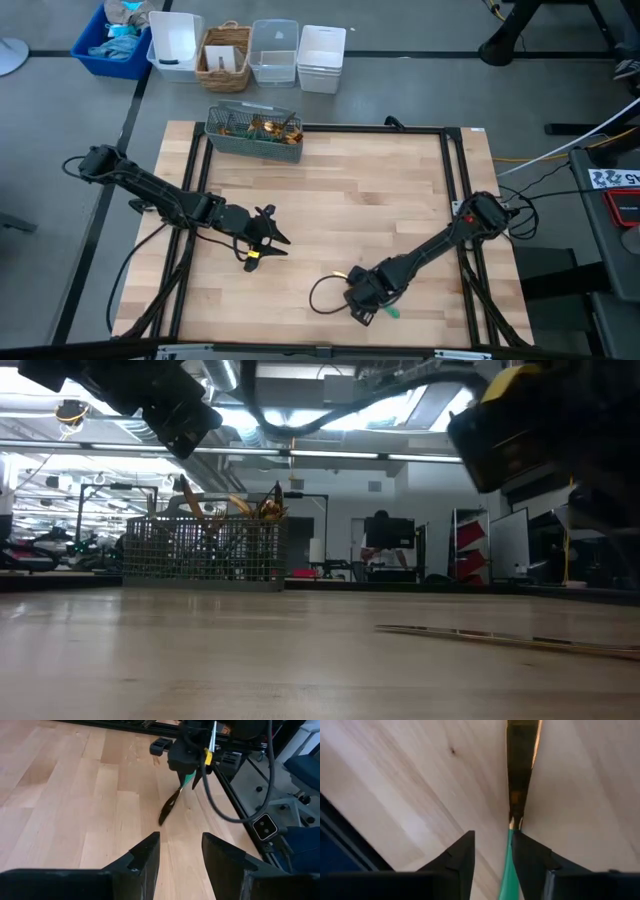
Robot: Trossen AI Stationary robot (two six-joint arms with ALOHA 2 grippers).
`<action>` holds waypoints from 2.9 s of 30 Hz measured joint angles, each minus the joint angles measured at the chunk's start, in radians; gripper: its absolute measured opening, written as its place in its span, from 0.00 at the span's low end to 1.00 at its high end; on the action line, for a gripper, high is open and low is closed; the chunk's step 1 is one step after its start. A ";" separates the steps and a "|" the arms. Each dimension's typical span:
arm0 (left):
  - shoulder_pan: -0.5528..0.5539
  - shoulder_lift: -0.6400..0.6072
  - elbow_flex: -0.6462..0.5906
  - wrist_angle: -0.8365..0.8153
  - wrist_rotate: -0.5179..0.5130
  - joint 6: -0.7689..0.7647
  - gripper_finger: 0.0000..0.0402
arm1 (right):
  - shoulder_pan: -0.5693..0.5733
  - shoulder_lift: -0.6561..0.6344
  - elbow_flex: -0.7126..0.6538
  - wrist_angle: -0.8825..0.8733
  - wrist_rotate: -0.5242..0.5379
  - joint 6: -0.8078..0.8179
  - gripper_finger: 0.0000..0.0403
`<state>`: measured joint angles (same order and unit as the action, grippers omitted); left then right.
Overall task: Sort silverware
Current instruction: Put the green knife into the gray silverware basket
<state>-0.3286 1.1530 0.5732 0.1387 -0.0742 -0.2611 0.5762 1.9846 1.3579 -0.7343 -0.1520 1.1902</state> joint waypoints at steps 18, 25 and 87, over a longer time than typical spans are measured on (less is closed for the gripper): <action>0.000 0.000 0.000 0.000 0.000 0.000 0.35 | -0.033 -0.001 0.000 -0.001 0.067 -0.077 0.33; 0.000 0.001 0.000 -0.001 0.000 0.000 0.35 | -0.025 0.022 0.002 -0.004 0.070 -0.073 0.33; -0.010 0.005 -0.001 0.017 -0.001 0.008 0.35 | -0.032 -0.048 0.000 -0.026 0.119 -0.069 0.01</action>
<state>-0.3388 1.1576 0.5724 0.1559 -0.0748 -0.2536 0.5438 1.9370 1.3579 -0.7603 -0.0329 1.1209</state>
